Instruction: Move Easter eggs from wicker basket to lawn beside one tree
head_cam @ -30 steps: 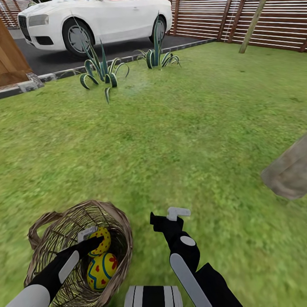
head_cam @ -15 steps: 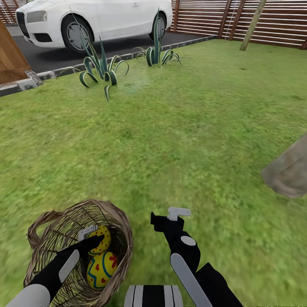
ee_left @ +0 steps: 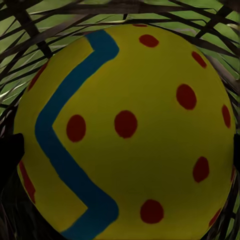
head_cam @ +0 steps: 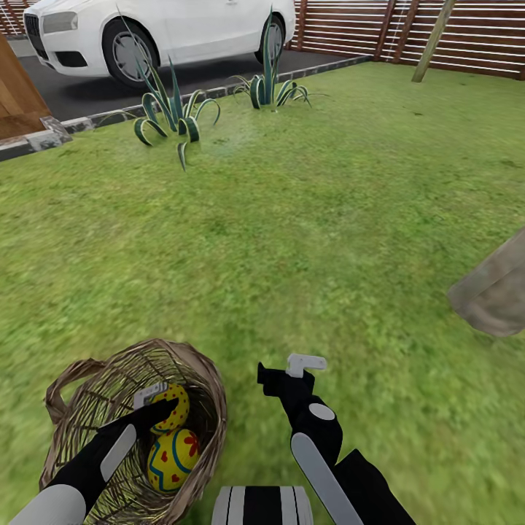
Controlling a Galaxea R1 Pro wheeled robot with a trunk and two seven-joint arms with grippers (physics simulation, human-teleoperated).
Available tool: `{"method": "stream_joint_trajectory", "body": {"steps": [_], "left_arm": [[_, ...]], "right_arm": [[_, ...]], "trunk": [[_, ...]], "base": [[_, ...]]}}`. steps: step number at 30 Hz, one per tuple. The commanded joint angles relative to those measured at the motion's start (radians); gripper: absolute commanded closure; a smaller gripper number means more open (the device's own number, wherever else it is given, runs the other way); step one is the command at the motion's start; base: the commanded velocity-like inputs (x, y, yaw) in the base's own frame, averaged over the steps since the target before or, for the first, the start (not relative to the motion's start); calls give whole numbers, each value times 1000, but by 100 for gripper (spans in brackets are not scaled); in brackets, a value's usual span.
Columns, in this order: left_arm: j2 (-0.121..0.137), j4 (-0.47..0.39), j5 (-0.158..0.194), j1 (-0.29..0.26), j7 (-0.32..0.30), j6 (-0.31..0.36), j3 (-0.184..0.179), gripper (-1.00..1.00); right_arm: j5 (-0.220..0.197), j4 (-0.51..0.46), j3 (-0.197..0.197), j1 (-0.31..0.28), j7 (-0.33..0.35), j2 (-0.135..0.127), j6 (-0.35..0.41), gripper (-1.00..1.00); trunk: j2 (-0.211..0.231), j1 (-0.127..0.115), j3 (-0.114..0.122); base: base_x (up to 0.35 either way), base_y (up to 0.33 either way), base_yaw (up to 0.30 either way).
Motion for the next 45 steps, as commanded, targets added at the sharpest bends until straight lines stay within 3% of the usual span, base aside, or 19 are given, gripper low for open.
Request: {"method": "stream_joint_trajectory", "body": {"steps": [1,43,44,45], "left_arm": [[1,38,7,1,0,3,-5,-100],[1,33,9,1,-8,-2,-5,-100],[1,33,9,1,-8,-2,-5,100],[1,33,9,1,-9,-2,-5,100]], "right_arm": [[-7,-1,1,-1,-9,0,3,-100],[-7,-1,1,-1,-9,1,3,-100],[-7,-1,1,-1,-9,1,3,-100],[-7,-1,1,-1,-9,1,3,-100]], "trunk": [[0,0,-1],[0,0,-1],[0,0,-1],[0,0,-1]], "base": [[0,0,0],[0,0,0],[0,0,0],[0,0,0]]}}
